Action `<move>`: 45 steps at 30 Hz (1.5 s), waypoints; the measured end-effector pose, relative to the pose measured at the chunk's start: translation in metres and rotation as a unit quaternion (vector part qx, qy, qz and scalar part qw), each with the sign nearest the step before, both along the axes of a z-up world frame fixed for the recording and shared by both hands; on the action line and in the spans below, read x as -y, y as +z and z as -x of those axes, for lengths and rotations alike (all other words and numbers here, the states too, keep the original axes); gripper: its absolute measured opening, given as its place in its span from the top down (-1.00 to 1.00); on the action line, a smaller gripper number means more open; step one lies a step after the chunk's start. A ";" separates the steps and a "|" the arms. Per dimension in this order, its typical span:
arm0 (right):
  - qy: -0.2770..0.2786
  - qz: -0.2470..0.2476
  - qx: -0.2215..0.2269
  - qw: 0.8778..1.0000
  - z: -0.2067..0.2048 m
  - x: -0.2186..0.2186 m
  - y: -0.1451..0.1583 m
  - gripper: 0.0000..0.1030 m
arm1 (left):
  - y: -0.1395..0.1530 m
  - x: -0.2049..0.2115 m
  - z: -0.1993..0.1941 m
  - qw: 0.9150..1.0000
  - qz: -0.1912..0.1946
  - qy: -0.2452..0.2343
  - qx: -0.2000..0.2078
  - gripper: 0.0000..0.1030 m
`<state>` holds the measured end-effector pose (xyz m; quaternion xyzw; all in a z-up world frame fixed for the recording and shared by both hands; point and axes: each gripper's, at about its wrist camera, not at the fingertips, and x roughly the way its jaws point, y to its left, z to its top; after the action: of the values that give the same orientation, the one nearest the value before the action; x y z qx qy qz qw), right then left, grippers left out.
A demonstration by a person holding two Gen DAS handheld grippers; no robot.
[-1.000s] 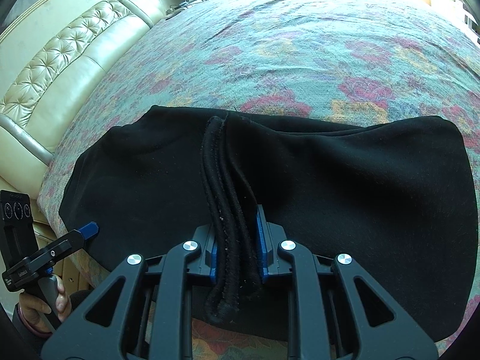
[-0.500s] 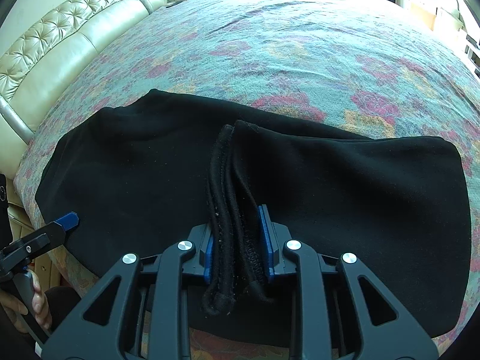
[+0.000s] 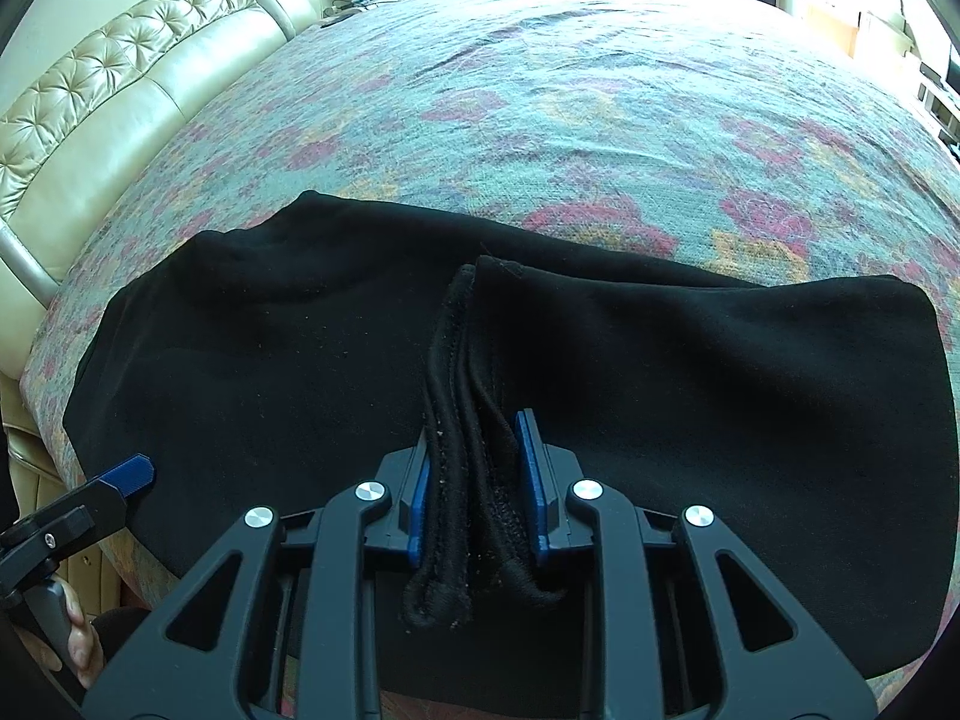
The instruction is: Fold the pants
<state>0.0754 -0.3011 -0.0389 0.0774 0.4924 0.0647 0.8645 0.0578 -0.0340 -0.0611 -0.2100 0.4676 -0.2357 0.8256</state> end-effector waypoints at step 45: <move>0.056 -0.149 0.024 0.987 0.052 -0.013 0.015 -0.51 | -0.029 -0.245 -0.071 0.997 0.044 0.042 -0.047 -0.73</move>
<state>0.0239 -0.2880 -0.0243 0.1756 0.4600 0.1877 0.8499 0.1285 0.2112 -0.0904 -0.2762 0.4857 -0.2115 0.8019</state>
